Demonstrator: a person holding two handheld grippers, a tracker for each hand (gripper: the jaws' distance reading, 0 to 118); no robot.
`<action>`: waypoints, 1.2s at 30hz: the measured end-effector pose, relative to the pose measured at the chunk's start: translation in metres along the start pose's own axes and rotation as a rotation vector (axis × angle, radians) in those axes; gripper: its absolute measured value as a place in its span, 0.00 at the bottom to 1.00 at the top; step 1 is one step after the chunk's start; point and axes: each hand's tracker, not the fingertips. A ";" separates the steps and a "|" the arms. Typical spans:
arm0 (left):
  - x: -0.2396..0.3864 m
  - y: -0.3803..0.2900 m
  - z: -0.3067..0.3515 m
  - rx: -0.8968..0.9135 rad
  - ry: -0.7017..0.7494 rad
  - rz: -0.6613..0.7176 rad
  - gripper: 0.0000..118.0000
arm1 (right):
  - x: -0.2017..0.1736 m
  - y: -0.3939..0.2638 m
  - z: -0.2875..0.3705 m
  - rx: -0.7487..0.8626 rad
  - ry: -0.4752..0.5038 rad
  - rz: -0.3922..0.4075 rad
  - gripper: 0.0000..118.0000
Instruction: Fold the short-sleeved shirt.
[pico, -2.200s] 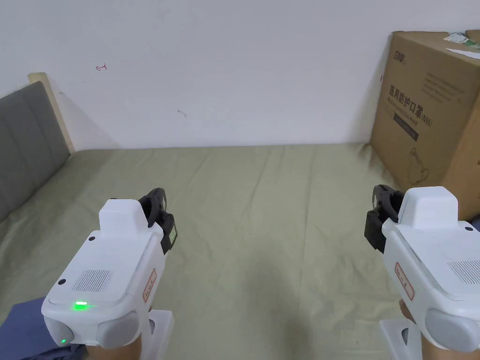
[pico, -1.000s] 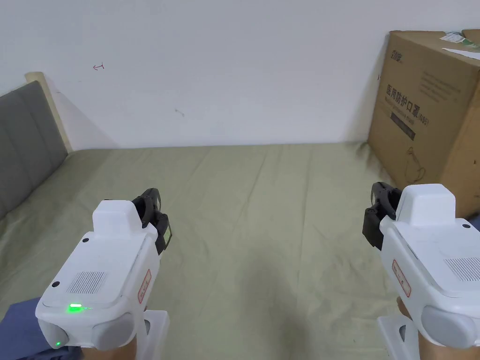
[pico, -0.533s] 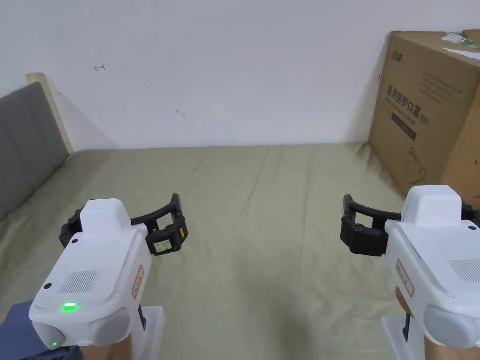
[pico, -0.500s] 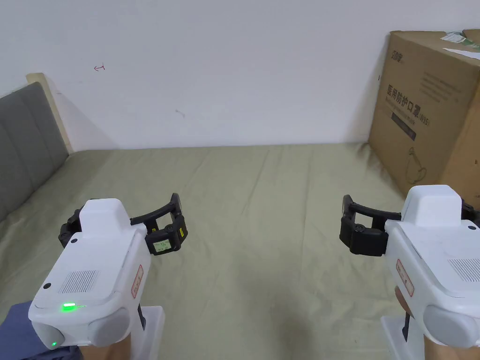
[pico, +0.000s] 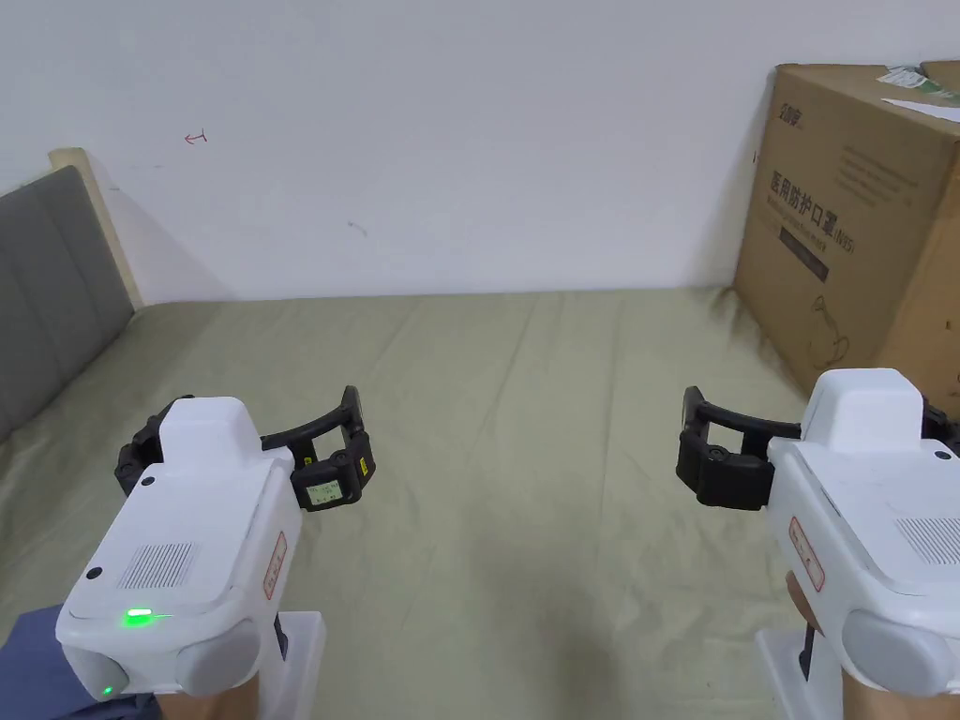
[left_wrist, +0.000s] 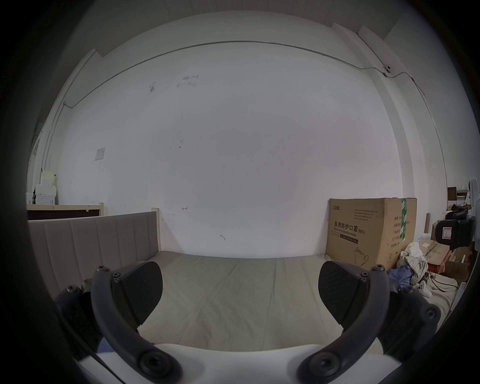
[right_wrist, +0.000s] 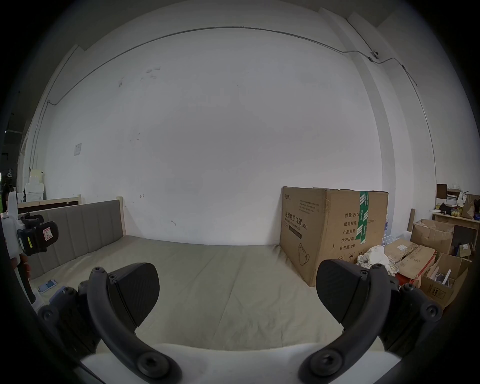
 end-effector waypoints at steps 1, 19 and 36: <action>0.000 0.000 0.000 -0.001 -0.002 -0.001 1.00 | 0.000 0.000 0.000 0.001 0.000 0.001 1.00; 0.002 -0.001 -0.001 -0.011 0.001 -0.020 1.00 | -0.001 0.002 0.001 0.016 -0.004 0.006 1.00; 0.003 0.000 0.001 -0.003 -0.011 -0.018 1.00 | -0.002 0.005 0.002 0.027 -0.005 0.015 1.00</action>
